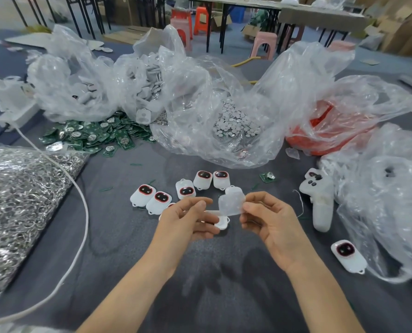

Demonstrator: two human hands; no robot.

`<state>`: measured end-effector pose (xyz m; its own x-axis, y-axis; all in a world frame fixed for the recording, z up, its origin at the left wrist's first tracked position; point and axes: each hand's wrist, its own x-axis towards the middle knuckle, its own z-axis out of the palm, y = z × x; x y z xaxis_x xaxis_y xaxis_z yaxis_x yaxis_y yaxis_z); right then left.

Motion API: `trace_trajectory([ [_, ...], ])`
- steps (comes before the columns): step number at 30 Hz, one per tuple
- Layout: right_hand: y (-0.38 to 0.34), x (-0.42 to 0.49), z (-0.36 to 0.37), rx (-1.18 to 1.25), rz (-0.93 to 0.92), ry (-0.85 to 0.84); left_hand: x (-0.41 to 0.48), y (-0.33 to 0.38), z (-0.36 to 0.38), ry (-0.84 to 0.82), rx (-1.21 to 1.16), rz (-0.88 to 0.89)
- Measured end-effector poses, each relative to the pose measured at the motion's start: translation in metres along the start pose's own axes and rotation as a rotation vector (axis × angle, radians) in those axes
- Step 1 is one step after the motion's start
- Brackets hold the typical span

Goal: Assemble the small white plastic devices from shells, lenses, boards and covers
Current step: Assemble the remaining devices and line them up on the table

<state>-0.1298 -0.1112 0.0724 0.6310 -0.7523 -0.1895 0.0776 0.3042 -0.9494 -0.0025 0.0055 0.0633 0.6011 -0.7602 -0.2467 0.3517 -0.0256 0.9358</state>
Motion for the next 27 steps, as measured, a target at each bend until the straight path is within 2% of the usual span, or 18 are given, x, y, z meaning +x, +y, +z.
trace_trajectory([
  [3, 0.001, -0.003, 0.009, -0.375, -0.204, 0.08, -0.004, 0.001, 0.008, -0.03, 0.109, 0.117],
  [6, 0.003, -0.009, 0.022, -0.587, -0.329, -0.047, -0.004, 0.002, 0.014, -0.086, 0.104, 0.142],
  [8, 0.0, -0.01, 0.024, -0.565, -0.337, -0.115, 0.0, 0.004, 0.012, -0.082, 0.096, 0.148],
  [11, -0.004, -0.003, 0.017, -0.356, -0.324, -0.024, 0.007, 0.008, 0.003, -0.08, 0.03, 0.097],
  [18, 0.007, 0.012, 0.02, -0.285, -0.135, 0.015, 0.02, 0.006, -0.008, -0.141, 0.047, -0.001],
  [20, 0.009, 0.015, 0.017, -0.308, -0.114, 0.075, 0.023, 0.0, -0.013, -0.068, 0.227, 0.097],
  [22, 0.012, 0.018, 0.012, -0.352, -0.085, 0.143, 0.024, -0.008, -0.023, 0.037, 0.673, 0.318],
  [24, 0.016, 0.02, 0.01, -0.398, -0.036, 0.154, 0.024, -0.018, -0.03, -0.012, 1.01, 0.462],
  [27, 0.025, 0.019, 0.012, -0.451, 0.012, 0.124, 0.023, -0.034, -0.033, -0.074, 1.165, 0.47],
])
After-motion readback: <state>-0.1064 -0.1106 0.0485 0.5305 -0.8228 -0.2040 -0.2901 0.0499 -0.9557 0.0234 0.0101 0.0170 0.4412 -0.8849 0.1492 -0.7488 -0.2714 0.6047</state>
